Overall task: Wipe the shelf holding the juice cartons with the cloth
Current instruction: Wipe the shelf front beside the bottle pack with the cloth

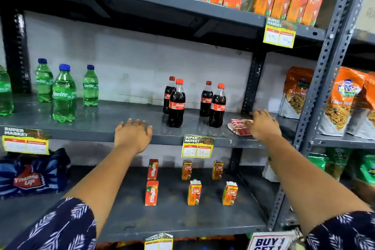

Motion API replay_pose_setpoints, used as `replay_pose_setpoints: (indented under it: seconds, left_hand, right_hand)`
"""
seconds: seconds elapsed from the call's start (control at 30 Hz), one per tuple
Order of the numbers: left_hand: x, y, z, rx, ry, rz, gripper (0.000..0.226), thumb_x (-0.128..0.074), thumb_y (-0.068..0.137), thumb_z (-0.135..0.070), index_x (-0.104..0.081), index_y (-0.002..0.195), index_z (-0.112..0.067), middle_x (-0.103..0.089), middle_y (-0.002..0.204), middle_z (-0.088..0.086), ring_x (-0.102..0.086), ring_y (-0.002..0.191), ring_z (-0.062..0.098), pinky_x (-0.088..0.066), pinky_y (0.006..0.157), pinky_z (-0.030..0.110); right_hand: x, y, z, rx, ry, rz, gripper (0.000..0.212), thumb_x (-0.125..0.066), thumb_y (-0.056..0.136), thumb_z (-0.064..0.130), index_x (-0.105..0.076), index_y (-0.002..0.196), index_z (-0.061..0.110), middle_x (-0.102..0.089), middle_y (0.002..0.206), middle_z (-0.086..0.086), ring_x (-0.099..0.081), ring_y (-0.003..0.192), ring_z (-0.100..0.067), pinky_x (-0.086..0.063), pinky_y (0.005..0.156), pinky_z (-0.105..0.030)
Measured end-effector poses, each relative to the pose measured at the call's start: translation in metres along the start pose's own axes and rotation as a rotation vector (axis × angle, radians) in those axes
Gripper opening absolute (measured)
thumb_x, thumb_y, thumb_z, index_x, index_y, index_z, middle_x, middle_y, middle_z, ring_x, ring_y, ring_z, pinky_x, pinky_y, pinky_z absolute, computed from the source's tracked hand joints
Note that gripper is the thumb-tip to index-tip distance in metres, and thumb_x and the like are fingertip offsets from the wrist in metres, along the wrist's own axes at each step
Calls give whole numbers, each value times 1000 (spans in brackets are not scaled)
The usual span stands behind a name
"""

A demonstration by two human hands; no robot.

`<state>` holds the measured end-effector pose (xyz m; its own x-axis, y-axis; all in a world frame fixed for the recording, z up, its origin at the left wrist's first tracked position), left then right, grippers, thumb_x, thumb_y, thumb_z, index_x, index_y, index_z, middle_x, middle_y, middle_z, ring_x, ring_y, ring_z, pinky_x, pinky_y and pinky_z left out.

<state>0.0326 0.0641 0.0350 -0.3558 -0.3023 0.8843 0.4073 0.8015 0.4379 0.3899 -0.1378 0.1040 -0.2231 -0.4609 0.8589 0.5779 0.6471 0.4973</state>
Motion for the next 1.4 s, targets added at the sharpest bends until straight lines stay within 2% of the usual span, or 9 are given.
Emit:
replay_pose_setpoints:
  seconds: [0.2,0.33,0.47,0.63,0.73,0.9,1.1,1.27,1.4]
  left_hand:
    - [1,2,1,-19,13,-172,49,-25,92,-36,-61,117,-15,-64,123,8,-55,115,26,-39,97,44]
    - [4,-2,1,-40,18,-240,45,-29,94,-34,-65,111,-12,-67,117,10,-59,110,29,-41,93,44]
    - [7,-6,-2,-65,17,-267,45,-29,95,-33,-66,107,-10,-69,111,12,-61,105,32,-43,87,45]
    - [1,-4,0,-57,76,-255,45,-29,97,-33,-66,105,-10,-70,102,17,-62,102,36,-43,81,44]
    - [3,-5,-2,-50,75,-282,44,-31,96,-32,-68,99,-8,-70,93,19,-63,96,38,-44,77,44]
    - [7,-9,-2,-32,76,-302,47,-30,97,-33,-68,104,-7,-70,99,20,-62,100,38,-45,82,45]
    - [-1,-22,-1,1,62,-217,59,-18,98,-48,-34,144,-16,-33,153,11,-18,144,33,-17,114,52]
    - [-19,-76,5,-131,159,-312,62,-36,95,-43,-16,150,-22,-14,160,9,-7,147,28,-14,115,54]
    - [-54,-129,60,-94,284,-180,71,-39,86,-38,-14,151,-22,-8,160,7,-5,147,29,-11,116,53]
  right_hand:
    - [-42,7,-22,42,100,212,43,-38,102,32,-44,143,21,-47,147,-16,-46,132,-36,-37,110,-46]
    - [-50,3,-24,33,71,153,43,-32,102,41,-46,141,32,-48,147,-12,-46,132,-35,-35,107,-46]
    - [-52,0,-24,76,67,251,49,-28,99,49,-35,147,37,-37,155,-10,-39,138,-35,-32,112,-47]
    - [-47,-13,-27,111,-24,338,77,-52,81,21,-24,150,39,-46,148,-13,-56,115,-35,-49,92,-39]
    - [-36,-27,-17,178,-165,214,75,-54,82,16,-28,150,33,-61,128,-16,-61,101,-36,-55,81,-40]
    - [-4,-67,15,194,-136,-205,43,-55,84,13,-59,127,21,-71,85,-14,-66,73,-34,-51,61,-36]
    - [-12,-131,103,546,69,-508,48,-71,80,11,-62,127,14,-68,124,-9,-62,118,-29,-45,102,-48]
    - [-30,-168,173,873,259,-672,42,-58,87,5,-62,129,11,-65,130,-9,-57,126,-29,-39,106,-52]
    - [-59,-208,225,1094,454,-611,38,-48,95,6,-58,131,10,-63,131,-11,-58,125,-28,-42,104,-49]
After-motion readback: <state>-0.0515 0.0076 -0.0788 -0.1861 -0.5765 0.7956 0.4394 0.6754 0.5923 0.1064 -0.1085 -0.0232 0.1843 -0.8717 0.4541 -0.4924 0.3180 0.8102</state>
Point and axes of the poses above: each hand's wrist, its own y-axis towards the middle knuckle, its own x-axis out of the back of the hand, z = x × y, the point moved 8 cm from there along y, towards the middle knuckle
